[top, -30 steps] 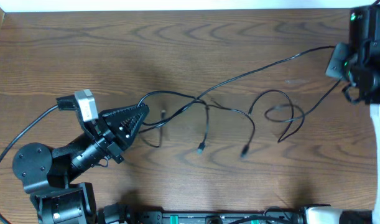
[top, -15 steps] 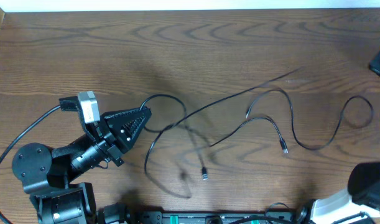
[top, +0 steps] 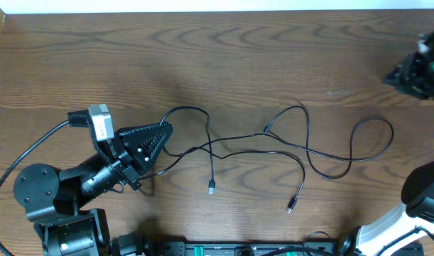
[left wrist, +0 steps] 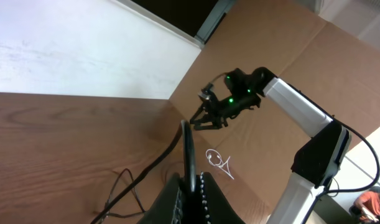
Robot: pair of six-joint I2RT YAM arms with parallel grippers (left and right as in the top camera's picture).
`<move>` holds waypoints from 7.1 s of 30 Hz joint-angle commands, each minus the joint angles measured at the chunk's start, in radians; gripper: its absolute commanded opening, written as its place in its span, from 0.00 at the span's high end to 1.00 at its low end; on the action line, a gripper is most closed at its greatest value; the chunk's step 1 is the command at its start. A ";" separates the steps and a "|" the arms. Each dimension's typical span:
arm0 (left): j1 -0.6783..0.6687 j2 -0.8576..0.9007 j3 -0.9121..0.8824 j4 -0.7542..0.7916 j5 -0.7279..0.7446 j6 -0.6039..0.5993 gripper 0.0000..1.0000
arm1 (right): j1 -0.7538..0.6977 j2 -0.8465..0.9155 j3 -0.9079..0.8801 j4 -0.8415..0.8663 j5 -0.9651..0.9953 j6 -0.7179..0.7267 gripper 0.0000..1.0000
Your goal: Untangle cables
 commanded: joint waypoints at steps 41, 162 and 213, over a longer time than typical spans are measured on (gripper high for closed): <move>0.011 0.632 -0.004 -0.539 -0.643 0.455 0.27 | 1.160 -0.007 0.001 -0.155 0.292 -0.417 0.12; -0.114 0.337 -0.004 -0.807 -0.315 0.594 0.27 | 1.113 -0.592 -0.741 1.208 0.285 0.032 0.99; -0.632 0.650 -0.004 -0.263 -0.483 0.426 0.24 | 1.113 -1.223 -0.736 1.254 1.312 0.113 0.99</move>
